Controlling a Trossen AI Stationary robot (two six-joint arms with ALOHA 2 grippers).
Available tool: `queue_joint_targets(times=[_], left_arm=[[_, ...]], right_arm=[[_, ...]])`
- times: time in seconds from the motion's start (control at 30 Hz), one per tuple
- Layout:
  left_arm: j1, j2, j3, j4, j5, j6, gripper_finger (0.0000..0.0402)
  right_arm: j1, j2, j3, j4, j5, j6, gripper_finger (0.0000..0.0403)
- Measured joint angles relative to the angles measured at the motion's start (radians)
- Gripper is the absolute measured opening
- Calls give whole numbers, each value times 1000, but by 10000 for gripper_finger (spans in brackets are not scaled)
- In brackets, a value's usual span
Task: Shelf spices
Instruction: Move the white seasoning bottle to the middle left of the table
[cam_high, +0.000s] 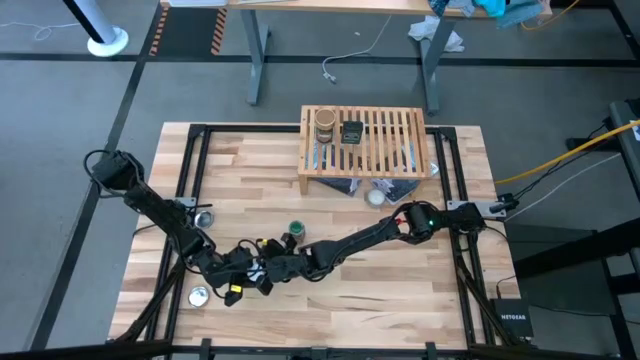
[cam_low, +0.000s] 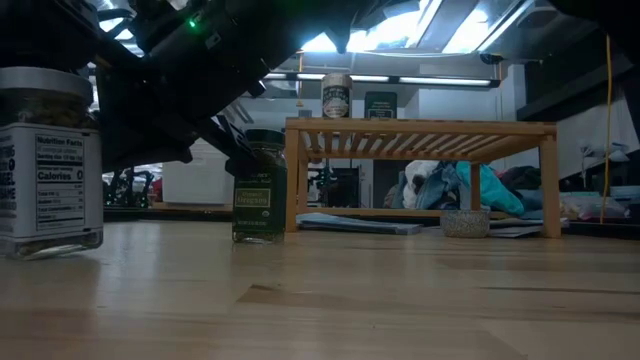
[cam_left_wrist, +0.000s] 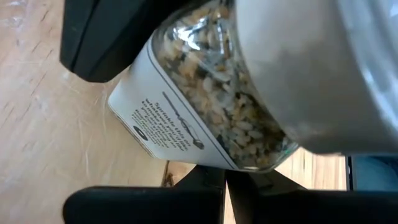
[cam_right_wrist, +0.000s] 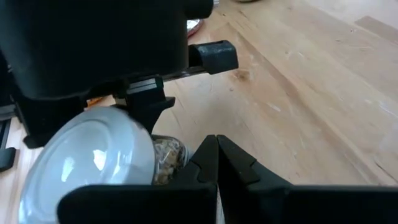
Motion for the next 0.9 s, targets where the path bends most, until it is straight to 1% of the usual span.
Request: queue_joint_targets(times=[0.5,0.9], left_arm=[[22,0,0,-13,2,-8,0],[21,0,0,9,7,-41,0]], right_arm=[[-10,0,0,5,8,-8,1],[-15,0,0,26,-13,-8,1]])
